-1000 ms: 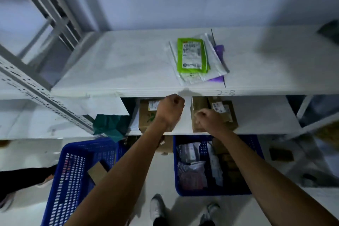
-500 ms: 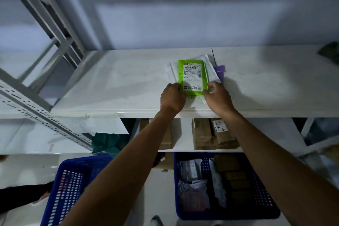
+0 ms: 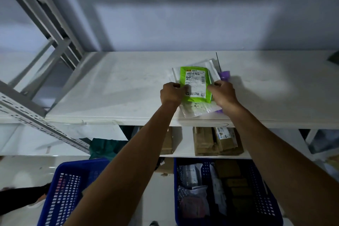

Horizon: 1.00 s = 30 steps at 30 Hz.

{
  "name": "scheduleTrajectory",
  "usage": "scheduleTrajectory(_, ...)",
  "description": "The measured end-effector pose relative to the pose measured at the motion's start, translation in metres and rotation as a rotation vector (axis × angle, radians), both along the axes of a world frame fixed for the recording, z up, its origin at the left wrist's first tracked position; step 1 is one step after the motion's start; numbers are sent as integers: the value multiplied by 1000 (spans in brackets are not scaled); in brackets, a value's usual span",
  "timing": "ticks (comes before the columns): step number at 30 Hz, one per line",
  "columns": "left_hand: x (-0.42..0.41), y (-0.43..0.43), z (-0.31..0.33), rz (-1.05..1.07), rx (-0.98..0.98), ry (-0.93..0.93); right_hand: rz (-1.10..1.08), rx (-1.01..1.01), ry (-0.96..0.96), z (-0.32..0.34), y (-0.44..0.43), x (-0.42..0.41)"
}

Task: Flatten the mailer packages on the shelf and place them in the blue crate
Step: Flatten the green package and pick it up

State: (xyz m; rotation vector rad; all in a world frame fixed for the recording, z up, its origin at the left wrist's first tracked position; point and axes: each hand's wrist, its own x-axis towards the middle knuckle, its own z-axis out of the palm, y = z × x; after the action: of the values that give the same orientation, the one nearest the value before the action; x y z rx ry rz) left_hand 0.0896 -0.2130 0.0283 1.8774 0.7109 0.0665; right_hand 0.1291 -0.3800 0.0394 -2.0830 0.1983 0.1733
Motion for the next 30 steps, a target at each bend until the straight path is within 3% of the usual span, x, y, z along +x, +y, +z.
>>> scheduleTrajectory(4, 5, 9, 0, -30, -117, -4, -22, 64, 88, 2, 1, 11)
scheduleTrajectory(9, -3, 28, 7, -38, -223, -105, 28, -38, -158, 6, 23, 4)
scheduleTrajectory(14, -23, 62, 9, 53, -341, -147, 231, 92, -110, 3, 80, -14)
scheduleTrajectory(18, -41, 100, 0, 65, -86, -63, 344, -21, -60, -5, 123, -26)
scheduleTrajectory(23, -68, 125, -13, -13, 494, 84, 504, -241, -33, -20, 155, -42)
scheduleTrajectory(26, -77, 130, -27, -164, 734, 34, 566, -335, -30, -32, 162, -49)
scheduleTrajectory(30, -74, 136, -51, -435, 899, -118, 575, -543, -121, -35, 161, -56)
